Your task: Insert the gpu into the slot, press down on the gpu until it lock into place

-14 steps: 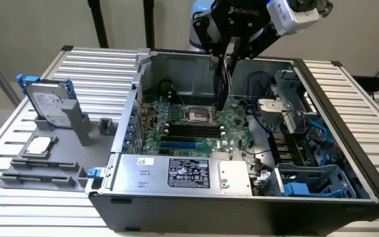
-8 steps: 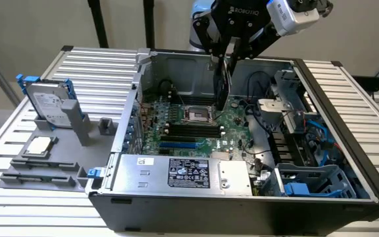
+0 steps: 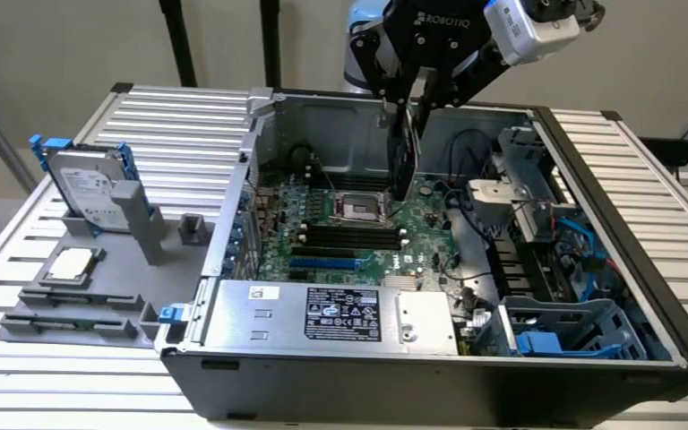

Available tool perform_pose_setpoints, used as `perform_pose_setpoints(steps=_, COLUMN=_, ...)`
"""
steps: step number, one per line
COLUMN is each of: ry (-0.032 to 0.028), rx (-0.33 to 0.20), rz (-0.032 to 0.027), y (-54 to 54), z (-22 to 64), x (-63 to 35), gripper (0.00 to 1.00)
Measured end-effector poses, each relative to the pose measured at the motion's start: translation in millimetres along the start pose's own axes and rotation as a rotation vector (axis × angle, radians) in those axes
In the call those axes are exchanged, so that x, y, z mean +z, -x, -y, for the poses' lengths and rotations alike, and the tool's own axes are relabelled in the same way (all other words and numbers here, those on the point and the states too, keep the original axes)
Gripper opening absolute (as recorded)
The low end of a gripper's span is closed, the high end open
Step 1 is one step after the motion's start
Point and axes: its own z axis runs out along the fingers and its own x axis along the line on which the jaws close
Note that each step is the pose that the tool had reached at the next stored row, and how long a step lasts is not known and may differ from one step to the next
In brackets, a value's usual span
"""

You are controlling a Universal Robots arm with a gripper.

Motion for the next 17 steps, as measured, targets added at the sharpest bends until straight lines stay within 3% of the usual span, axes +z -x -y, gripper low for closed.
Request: perform_pose_setpoints(steps=17, ry=-0.0121, rx=-0.3, rz=-0.0232, y=0.0, z=-0.1, x=3.0, gripper=0.26)
